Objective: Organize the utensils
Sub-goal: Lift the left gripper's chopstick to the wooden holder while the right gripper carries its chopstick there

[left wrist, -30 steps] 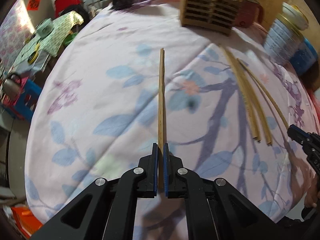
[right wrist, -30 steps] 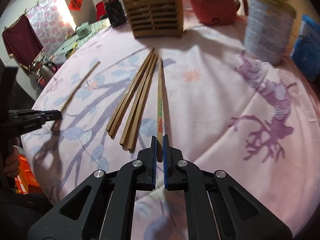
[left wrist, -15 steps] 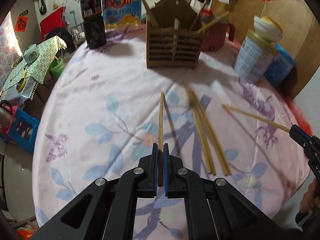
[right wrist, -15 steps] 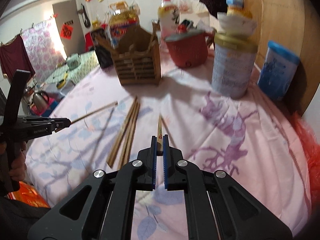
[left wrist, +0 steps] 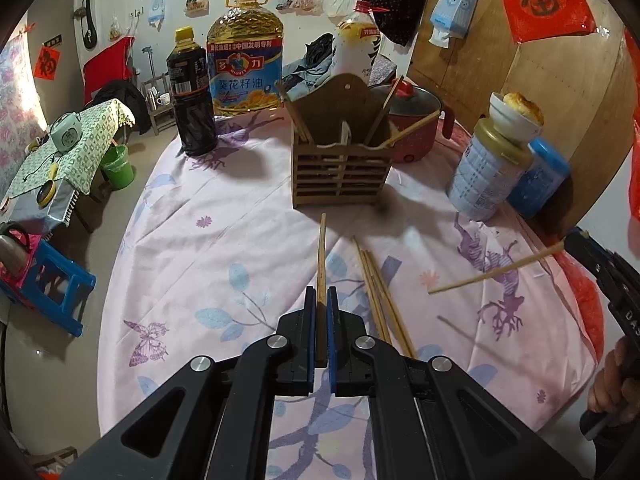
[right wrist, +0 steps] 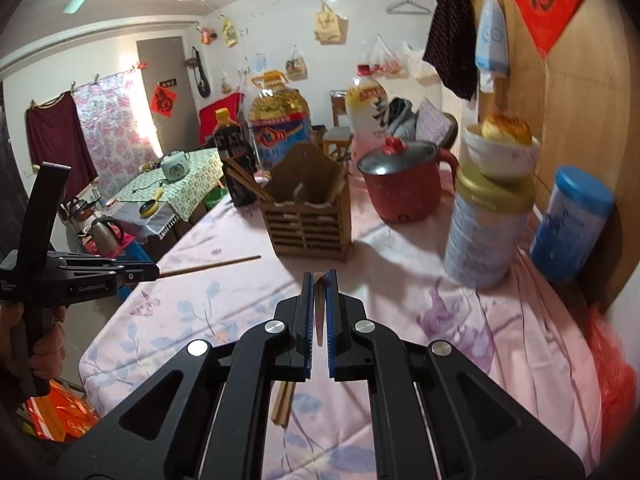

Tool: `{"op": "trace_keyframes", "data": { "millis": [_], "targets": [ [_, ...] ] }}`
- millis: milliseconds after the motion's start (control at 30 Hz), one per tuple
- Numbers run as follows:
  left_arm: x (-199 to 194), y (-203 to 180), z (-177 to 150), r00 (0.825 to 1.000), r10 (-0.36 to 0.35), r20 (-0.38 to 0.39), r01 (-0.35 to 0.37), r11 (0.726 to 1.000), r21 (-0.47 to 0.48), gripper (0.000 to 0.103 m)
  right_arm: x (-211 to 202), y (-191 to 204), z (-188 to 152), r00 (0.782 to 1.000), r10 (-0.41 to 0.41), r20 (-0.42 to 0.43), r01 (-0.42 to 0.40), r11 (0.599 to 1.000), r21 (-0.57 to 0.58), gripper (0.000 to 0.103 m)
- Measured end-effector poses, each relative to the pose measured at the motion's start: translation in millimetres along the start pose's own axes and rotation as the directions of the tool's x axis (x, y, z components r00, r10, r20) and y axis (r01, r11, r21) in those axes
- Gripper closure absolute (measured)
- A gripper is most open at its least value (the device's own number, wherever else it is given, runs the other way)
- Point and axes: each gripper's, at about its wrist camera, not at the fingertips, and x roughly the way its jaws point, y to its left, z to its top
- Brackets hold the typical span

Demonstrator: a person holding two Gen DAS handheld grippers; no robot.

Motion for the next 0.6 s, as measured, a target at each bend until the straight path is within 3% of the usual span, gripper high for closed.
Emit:
{"op": "trace_keyframes", "data": {
  "millis": [167, 367, 600],
  "targets": [
    [-16, -3, 19, 1.0, -0.015, 0.0, 0.015, 0.999, 0.029, 0.098, -1, 2, 30, 0.998, 0.022, 0.053, -0.021, 1.0, -0.02, 0.096],
    [-37, -7, 66, 0.999, -0.009, 0.036, 0.007, 0.998, 0.069, 0.098, 2, 3, 73, 0.991, 0.055, 0.12, -0.051, 0.998, -0.032, 0.096],
    [-23, -4, 120, 1.0, -0.009, -0.003, 0.009, 0.997, 0.079, 0.098, 15, 3, 122, 0.98, 0.064, 0.19, -0.055, 0.997, -0.053, 0.096]
  ]
}}
